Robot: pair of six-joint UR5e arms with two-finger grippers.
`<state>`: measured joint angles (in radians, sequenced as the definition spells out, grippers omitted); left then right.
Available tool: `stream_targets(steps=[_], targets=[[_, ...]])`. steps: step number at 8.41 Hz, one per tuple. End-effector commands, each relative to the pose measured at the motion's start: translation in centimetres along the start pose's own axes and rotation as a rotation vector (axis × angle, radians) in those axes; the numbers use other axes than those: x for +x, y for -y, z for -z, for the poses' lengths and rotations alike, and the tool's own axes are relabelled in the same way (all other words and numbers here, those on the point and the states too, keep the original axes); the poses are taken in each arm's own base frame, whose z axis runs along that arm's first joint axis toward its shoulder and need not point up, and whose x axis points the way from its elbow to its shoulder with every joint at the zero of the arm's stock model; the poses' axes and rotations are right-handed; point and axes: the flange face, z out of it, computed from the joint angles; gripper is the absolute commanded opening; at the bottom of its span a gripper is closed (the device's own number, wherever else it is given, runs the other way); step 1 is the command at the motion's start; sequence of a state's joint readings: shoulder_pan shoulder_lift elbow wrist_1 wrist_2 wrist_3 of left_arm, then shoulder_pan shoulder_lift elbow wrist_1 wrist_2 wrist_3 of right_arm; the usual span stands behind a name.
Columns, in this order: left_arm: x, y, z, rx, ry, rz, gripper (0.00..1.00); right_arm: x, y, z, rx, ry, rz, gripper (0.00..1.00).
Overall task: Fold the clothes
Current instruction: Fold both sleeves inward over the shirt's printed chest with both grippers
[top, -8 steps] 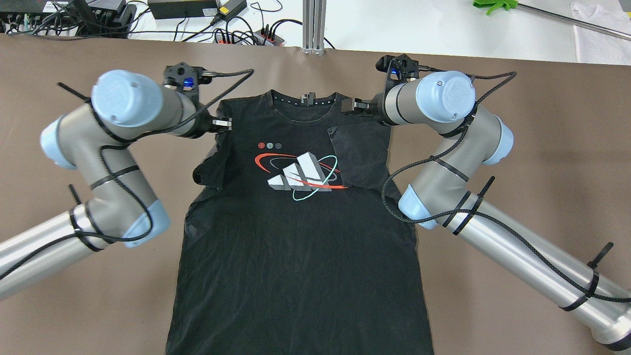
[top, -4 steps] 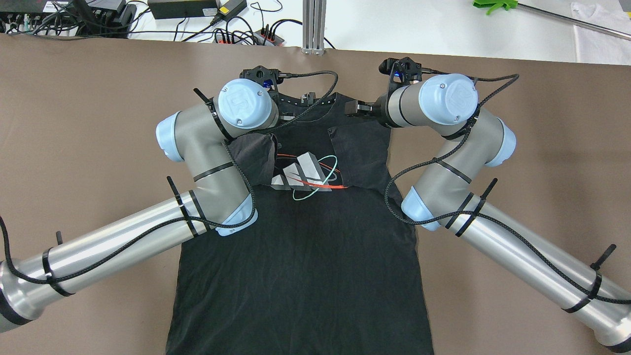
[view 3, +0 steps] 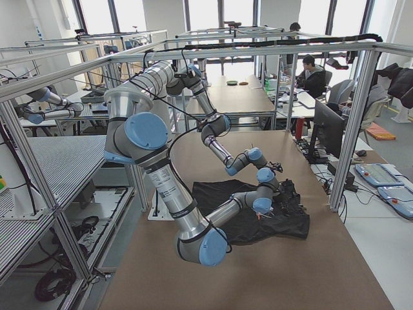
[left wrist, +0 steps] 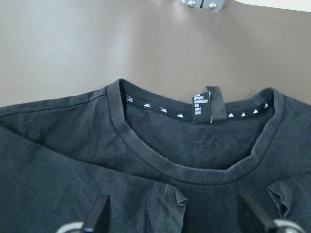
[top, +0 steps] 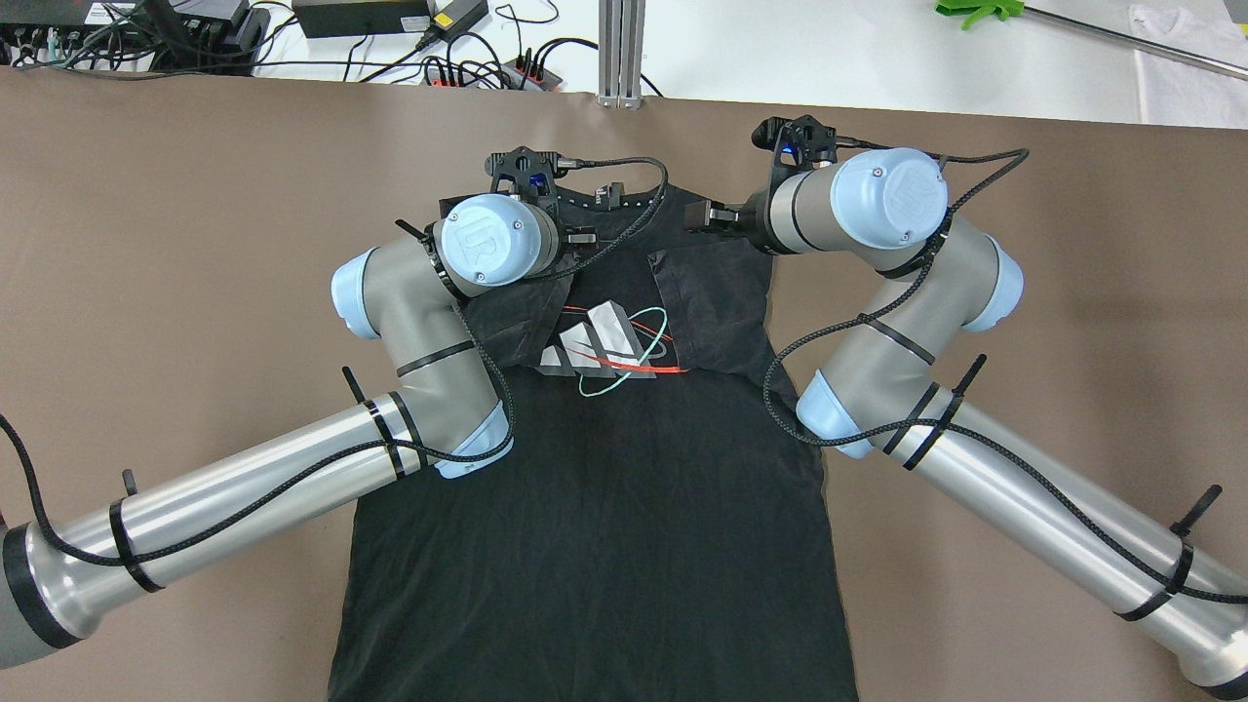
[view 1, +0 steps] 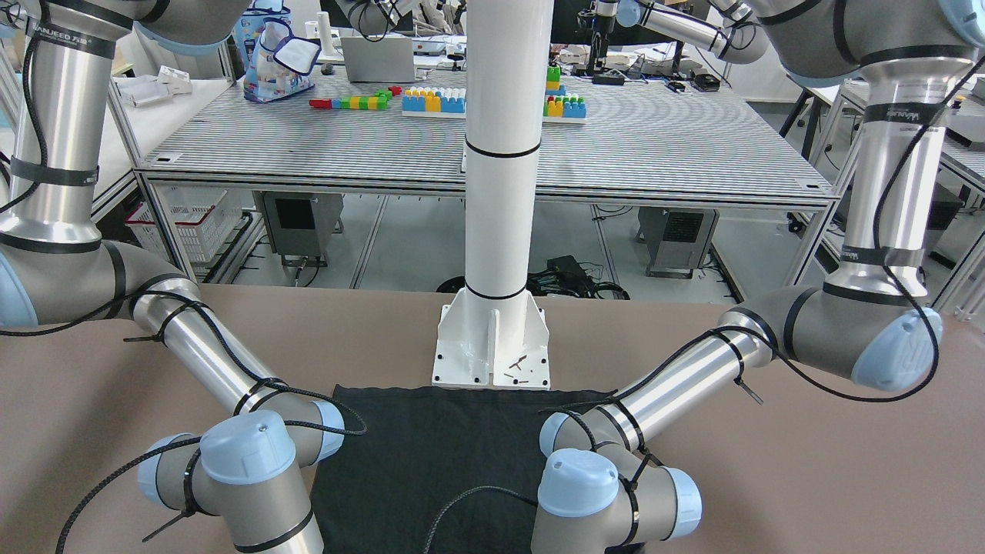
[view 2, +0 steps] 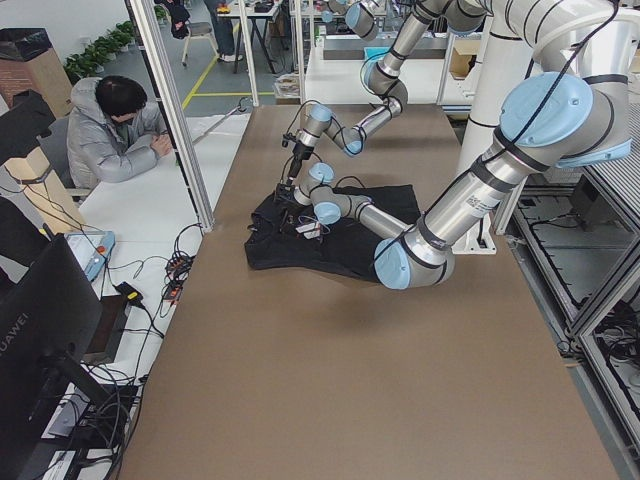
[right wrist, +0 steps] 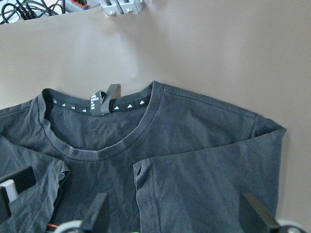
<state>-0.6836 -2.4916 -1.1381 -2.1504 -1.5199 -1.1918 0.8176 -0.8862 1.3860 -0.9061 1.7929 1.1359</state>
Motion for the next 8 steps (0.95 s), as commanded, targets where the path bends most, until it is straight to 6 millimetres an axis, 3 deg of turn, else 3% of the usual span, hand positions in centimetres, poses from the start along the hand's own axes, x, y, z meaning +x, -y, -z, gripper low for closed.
stream_targets(steps=[1, 3, 4, 5, 6, 8], targets=[[-6.3, 0.5, 6.3, -0.102, -0.125, 0.030, 1.00, 0.3, -1.6, 3.5, -0.043, 0.053, 0.003, 0.94], [-14.0, -3.1, 13.2, -0.170, -0.188, 0.113, 1.00, 2.5, -4.5, 10.0, -0.155, 0.066, -0.012, 0.94], [-15.9, -4.6, 16.5, -0.208, -0.217, 0.172, 1.00, 3.5, -5.6, 13.0, -0.231, 0.069, -0.030, 0.94], [-16.7, -5.5, 18.6, -0.232, -0.230, 0.254, 1.00, 6.4, -7.4, 14.5, -0.294, 0.070, -0.048, 0.94], [-17.7, -7.4, 18.9, -0.260, -0.213, 0.329, 1.00, 9.8, -10.0, 16.2, -0.352, 0.059, -0.065, 0.94], [-16.9, -14.4, 20.8, -0.272, -0.210, 0.358, 1.00, 16.3, -14.3, 19.4, -0.370, 0.050, -0.074, 0.94]])
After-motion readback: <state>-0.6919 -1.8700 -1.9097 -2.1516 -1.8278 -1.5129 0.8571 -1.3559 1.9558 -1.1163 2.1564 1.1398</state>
